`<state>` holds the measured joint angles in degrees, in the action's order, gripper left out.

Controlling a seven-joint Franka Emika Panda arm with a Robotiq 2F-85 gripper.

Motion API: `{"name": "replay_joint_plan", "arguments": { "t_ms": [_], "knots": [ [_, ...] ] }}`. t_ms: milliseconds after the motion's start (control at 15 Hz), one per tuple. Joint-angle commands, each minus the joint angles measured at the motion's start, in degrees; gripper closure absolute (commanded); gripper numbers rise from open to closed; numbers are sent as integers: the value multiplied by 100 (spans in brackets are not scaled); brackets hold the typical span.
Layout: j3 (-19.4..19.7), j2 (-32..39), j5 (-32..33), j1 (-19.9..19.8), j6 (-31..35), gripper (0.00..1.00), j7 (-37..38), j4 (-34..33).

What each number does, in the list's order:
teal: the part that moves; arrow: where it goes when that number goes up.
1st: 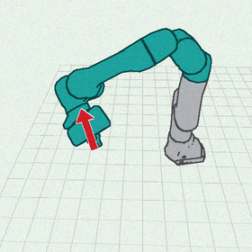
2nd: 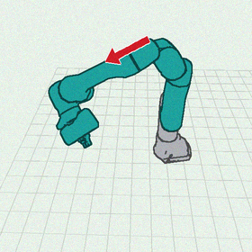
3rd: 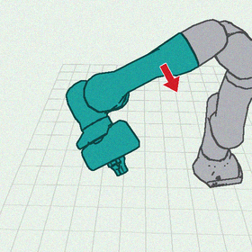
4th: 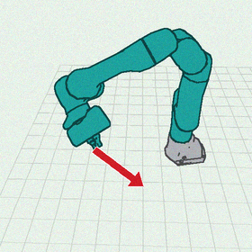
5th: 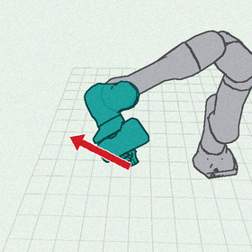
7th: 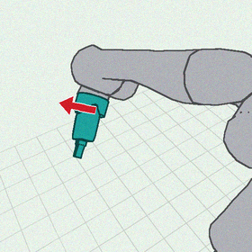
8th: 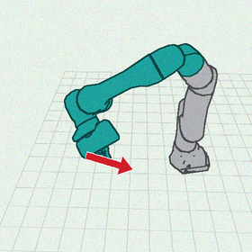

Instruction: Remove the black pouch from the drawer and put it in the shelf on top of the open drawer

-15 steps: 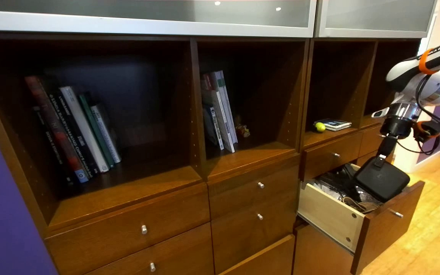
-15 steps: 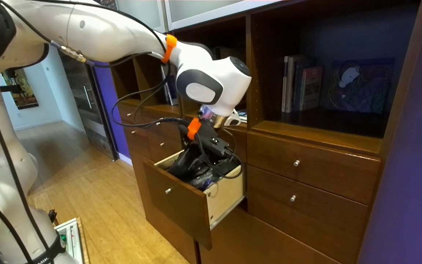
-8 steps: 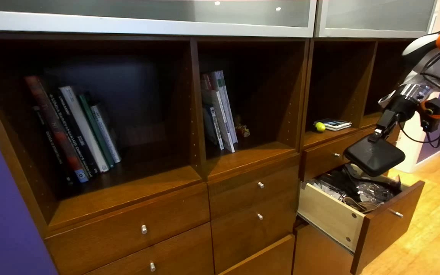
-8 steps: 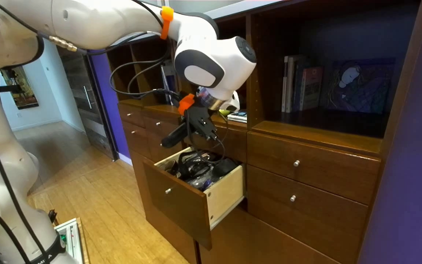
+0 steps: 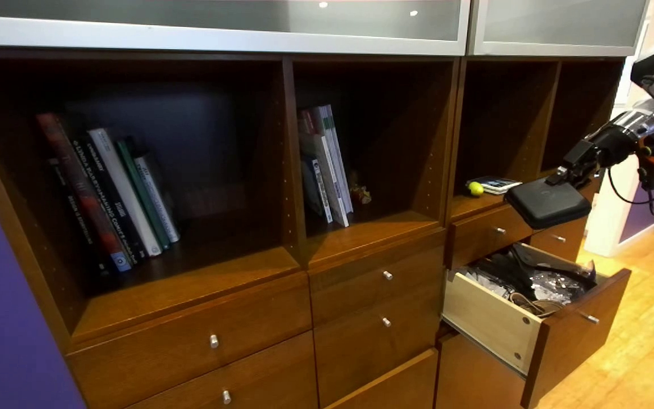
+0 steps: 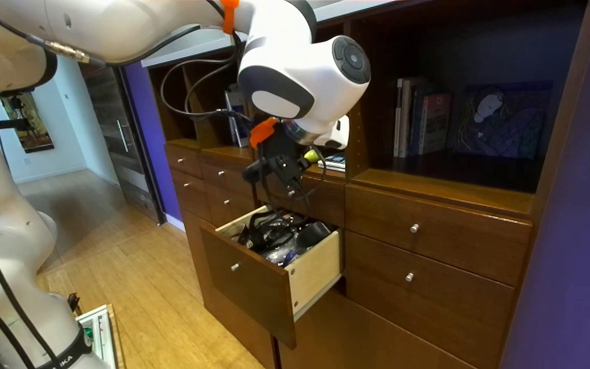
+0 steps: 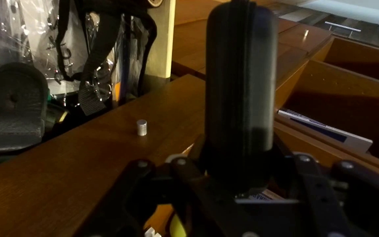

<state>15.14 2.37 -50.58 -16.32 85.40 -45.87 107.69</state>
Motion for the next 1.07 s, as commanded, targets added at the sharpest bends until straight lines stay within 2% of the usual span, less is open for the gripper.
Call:
{"name": "replay_joint_plan", "arguments": {
  "t_ms": [0, 67, 200, 667, 1000],
  "knots": [
    [9, 0, -7, 1, -19, 53, 2, -12],
    [8, 0, -11, 2, -19, 78, 2, -10],
    [-18, -25, -261, 31, 343, 78, 151, -6],
    [-15, 218, -1351, 14, 977, 78, 1743, -319],
    [-45, 452, -1910, 41, 1987, 78, 2645, -415]
  ]
}}
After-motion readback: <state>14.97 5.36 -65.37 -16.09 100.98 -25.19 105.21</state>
